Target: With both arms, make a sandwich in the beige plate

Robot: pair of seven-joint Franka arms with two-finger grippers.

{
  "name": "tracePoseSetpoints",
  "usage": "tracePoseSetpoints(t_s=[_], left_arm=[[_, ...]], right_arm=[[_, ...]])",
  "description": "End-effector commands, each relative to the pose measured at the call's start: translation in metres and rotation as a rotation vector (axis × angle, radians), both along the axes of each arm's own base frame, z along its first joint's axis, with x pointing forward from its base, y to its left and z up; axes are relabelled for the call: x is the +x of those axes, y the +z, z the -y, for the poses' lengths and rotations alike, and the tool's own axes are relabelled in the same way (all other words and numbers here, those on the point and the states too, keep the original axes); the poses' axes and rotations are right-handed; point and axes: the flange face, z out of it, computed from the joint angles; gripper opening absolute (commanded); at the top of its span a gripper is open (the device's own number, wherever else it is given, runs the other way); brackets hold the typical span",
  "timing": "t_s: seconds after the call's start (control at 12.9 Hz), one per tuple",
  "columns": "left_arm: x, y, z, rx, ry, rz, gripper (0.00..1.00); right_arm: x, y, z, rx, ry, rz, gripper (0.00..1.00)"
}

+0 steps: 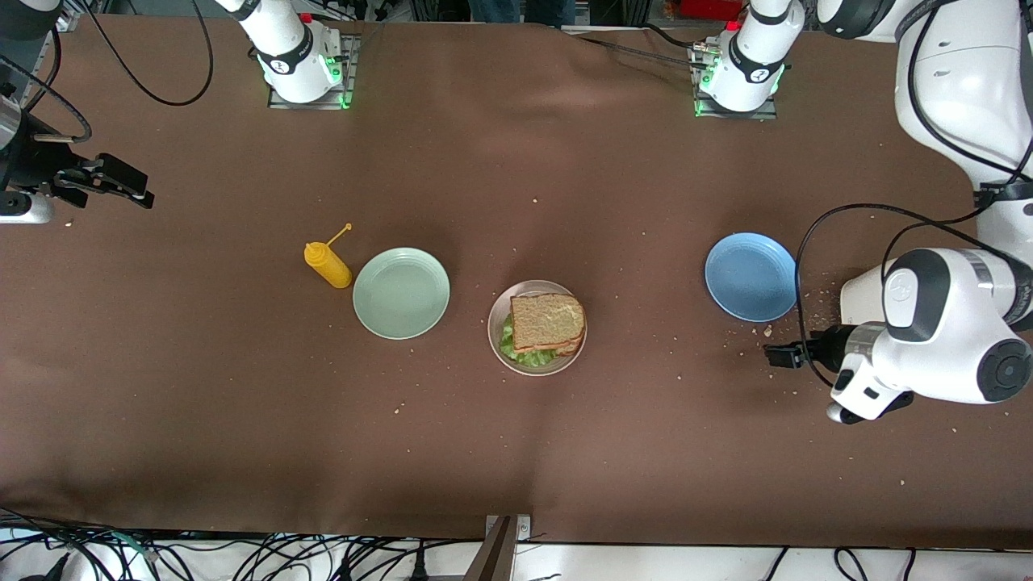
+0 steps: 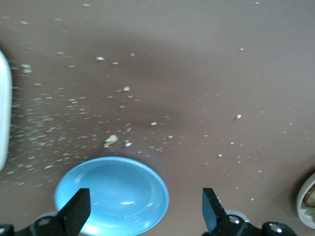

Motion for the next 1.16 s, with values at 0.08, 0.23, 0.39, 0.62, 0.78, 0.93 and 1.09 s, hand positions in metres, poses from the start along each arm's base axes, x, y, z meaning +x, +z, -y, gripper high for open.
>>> tracePoseSetpoints(t_s=[0.08, 0.23, 0.39, 0.62, 0.78, 0.93, 1.09], left_arm=[[-0.045, 0.068, -0.029, 0.104, -0.188, 0.033, 1.0], [-0.09, 0.107, -0.029, 0.177, -0.268, 0.059, 1.0], [-0.114, 0.144, -0.025, 0.184, -0.356, 0.072, 1.0], [-0.134, 0.19, -0.005, 0.123, -0.344, 0.123, 1.0], [-0.143, 0.211, 0.003, 0.097, -0.328, 0.156, 1.0], [-0.154, 0.236, 0.005, 0.11, -0.309, 0.199, 1.0], [-0.162, 0.253, 0.008, 0.109, -0.314, 0.232, 1.0]], right_arm=[[-0.003, 0.006, 0.008, -0.006, 0.023, -0.026, 1.0], [-0.003, 0.006, 0.022, -0.006, 0.014, -0.028, 1.0], [-0.002, 0.006, 0.025, -0.008, 0.008, -0.025, 1.0], [-0.003, 0.008, 0.015, -0.017, 0.027, -0.028, 1.0], [-0.002, 0.007, 0.016, -0.012, 0.024, -0.031, 1.0], [-0.003, 0.008, 0.014, -0.014, 0.025, -0.03, 1.0], [-0.002, 0.007, 0.014, -0.01, 0.025, -0.029, 1.0]])
